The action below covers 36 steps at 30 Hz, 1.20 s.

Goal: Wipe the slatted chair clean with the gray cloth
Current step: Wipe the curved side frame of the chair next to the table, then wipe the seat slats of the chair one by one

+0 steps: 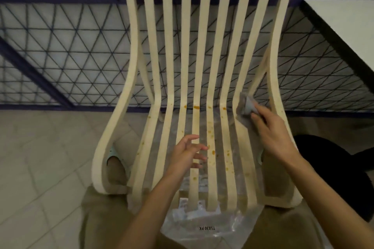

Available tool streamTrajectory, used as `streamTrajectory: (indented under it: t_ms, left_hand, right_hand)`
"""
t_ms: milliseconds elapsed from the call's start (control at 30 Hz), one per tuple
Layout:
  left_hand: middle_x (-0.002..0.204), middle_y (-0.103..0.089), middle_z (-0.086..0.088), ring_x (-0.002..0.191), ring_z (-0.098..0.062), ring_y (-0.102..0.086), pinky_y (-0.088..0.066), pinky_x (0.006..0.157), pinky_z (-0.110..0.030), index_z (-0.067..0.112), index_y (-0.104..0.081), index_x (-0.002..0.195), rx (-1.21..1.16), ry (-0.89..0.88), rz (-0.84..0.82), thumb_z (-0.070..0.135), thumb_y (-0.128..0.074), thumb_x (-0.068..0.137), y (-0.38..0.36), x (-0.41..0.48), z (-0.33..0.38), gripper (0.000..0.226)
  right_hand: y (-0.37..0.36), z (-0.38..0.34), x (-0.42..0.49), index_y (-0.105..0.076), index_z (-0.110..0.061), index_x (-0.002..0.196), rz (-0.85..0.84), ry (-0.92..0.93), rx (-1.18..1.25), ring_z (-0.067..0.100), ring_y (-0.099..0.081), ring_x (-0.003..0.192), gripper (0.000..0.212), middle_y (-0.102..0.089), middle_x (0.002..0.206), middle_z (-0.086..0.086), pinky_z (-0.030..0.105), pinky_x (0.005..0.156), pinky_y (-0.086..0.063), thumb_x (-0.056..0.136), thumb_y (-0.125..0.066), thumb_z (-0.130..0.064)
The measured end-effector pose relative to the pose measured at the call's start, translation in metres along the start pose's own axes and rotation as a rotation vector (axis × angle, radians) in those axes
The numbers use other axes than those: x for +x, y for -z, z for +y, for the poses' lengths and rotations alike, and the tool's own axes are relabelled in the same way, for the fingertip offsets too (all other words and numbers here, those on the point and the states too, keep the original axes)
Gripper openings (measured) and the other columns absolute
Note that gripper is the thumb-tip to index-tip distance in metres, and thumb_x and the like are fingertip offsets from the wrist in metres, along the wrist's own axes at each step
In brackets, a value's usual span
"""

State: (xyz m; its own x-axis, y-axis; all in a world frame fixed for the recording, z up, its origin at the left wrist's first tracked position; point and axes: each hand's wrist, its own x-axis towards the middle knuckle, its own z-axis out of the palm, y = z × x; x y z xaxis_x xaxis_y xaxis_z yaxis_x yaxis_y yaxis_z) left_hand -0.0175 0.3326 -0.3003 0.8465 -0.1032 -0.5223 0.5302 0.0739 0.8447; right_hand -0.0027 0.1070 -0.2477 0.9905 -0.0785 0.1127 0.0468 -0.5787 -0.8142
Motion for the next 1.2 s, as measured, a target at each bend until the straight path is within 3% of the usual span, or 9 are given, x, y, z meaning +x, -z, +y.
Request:
streamTrajectory:
  t_ms: [167,233,367,467,600,733,833,1000,1200]
  left_hand:
    - [0.113,-0.061,0.006,0.101,-0.009,-0.063,-0.06,0.07,-0.03,0.03,-0.05,0.131,0.085,-0.02,-0.064,0.03,-0.064,0.091,0.006,-0.011,0.004,0.042]
    - [0.118,-0.061,0.002,0.103,-0.012,-0.064,-0.058,0.065,-0.026,0.026,-0.05,0.13,0.087,-0.043,-0.038,0.026,-0.066,0.09,0.011,-0.012,0.0,0.043]
    - [0.107,-0.067,0.001,0.094,-0.016,-0.067,-0.059,0.066,-0.033,0.02,-0.057,0.122,0.042,-0.083,0.149,0.016,-0.068,0.088,0.038,-0.011,-0.01,0.036]
    - [0.099,-0.068,-0.002,0.083,-0.014,-0.069,-0.055,0.054,-0.026,0.024,-0.061,0.103,-0.039,-0.119,0.29,0.01,-0.066,0.089,0.057,-0.014,-0.013,0.021]
    - [0.104,-0.07,-0.005,0.086,-0.016,-0.07,-0.057,0.062,-0.03,0.022,-0.06,0.109,-0.134,-0.191,0.361,0.008,-0.067,0.087,0.075,-0.021,-0.013,0.027]
    - [0.117,-0.067,-0.006,0.104,-0.02,-0.067,-0.058,0.084,-0.04,0.017,-0.056,0.122,-0.232,-0.204,0.283,0.011,-0.07,0.085,0.079,-0.025,-0.007,0.04]
    - [0.115,-0.068,-0.007,0.101,-0.019,-0.069,-0.059,0.077,-0.033,0.016,-0.058,0.117,-0.265,-0.135,0.173,0.008,-0.066,0.087,0.076,-0.028,-0.007,0.032]
    - [0.106,-0.072,-0.009,0.097,-0.024,-0.07,-0.059,0.077,-0.037,0.016,-0.065,0.11,-0.188,-0.084,0.239,0.001,-0.071,0.082,0.079,-0.031,-0.017,0.032]
    - [0.097,-0.07,-0.01,0.097,-0.028,-0.066,-0.054,0.088,-0.046,0.013,-0.062,0.107,-0.122,-0.054,0.395,0.011,-0.069,0.083,0.112,-0.031,-0.027,0.024]
  right_hand:
    - [-0.06,-0.032,-0.028,-0.063,-0.029,0.118,-0.21,-0.066,0.335,-0.003,-0.064,0.099,0.025,-0.07,0.108,-0.016,0.012,0.08,-0.05,0.1,-0.049,-0.017]
    - [-0.078,-0.033,-0.035,-0.061,-0.033,0.12,-0.221,-0.138,0.422,-0.002,-0.065,0.1,0.026,-0.07,0.109,-0.015,0.015,0.083,-0.052,0.098,-0.053,-0.02]
    - [-0.112,-0.029,-0.042,-0.055,-0.031,0.129,-0.309,-0.308,0.556,0.012,-0.067,0.107,0.039,-0.07,0.118,-0.004,0.04,0.094,-0.055,0.091,-0.062,-0.026]
    - [-0.127,-0.033,-0.043,-0.056,-0.024,0.13,-0.35,-0.305,0.595,0.012,-0.069,0.102,0.041,-0.07,0.116,-0.001,0.032,0.085,-0.058,0.092,-0.062,-0.011]
    - [-0.137,-0.042,-0.038,-0.066,-0.022,0.117,-0.329,-0.253,0.594,0.013,-0.071,0.096,0.034,-0.075,0.105,-0.003,0.025,0.074,-0.058,0.09,-0.063,-0.001]
    - [-0.143,-0.054,-0.031,-0.068,-0.018,0.117,-0.323,-0.263,0.664,0.018,-0.071,0.097,0.033,-0.075,0.104,0.0,0.034,0.08,-0.059,0.089,-0.063,0.0]
    - [-0.145,-0.06,-0.031,-0.064,-0.021,0.117,-0.317,-0.302,0.714,0.015,-0.073,0.092,0.035,-0.076,0.1,-0.002,0.029,0.076,-0.059,0.088,-0.065,0.0]
    - [-0.15,-0.049,-0.036,-0.068,-0.021,0.109,-0.321,-0.317,0.61,0.008,-0.071,0.085,0.025,-0.076,0.091,-0.005,0.02,0.067,-0.056,0.092,-0.063,-0.003]
    - [-0.162,-0.005,-0.058,-0.071,-0.028,0.101,-0.406,-0.333,0.297,0.013,-0.068,0.09,0.019,-0.073,0.098,-0.005,0.037,0.079,-0.058,0.095,-0.061,-0.013]
